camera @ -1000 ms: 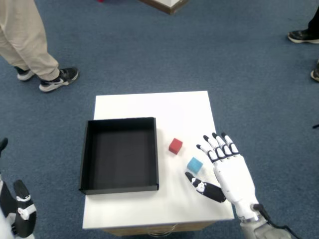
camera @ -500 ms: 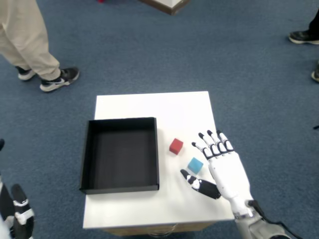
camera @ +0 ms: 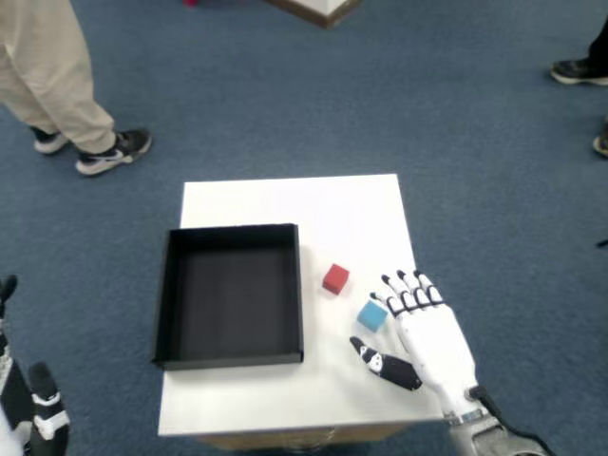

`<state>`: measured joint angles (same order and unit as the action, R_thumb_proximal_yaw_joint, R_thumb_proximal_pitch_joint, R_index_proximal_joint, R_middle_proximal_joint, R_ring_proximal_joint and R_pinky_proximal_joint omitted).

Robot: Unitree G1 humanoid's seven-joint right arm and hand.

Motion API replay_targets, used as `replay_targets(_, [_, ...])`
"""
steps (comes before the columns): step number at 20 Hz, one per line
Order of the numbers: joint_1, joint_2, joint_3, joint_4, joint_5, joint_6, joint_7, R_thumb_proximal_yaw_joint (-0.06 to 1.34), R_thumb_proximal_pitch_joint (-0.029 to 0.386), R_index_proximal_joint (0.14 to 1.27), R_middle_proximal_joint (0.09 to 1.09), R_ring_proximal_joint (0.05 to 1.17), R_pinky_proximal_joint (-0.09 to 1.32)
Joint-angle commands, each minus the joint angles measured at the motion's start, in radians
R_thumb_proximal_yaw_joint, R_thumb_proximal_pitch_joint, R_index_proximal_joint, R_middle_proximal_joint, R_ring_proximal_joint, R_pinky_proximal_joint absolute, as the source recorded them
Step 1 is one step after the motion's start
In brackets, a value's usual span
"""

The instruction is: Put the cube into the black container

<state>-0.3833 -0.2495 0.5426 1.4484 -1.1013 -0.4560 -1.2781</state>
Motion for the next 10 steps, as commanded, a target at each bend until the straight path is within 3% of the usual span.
replay_targets(1, [-0.046,-0.012,-0.023,0.003,0.041,0.013,0.012,0.36,0.06,0.45,0.21,0.16,-0.02])
replay_targets(10, [-0.047,-0.018,-0.044,0.017,0.059,0.022,0.095,0.37,0.064,0.46,0.21,0.17,-0.02])
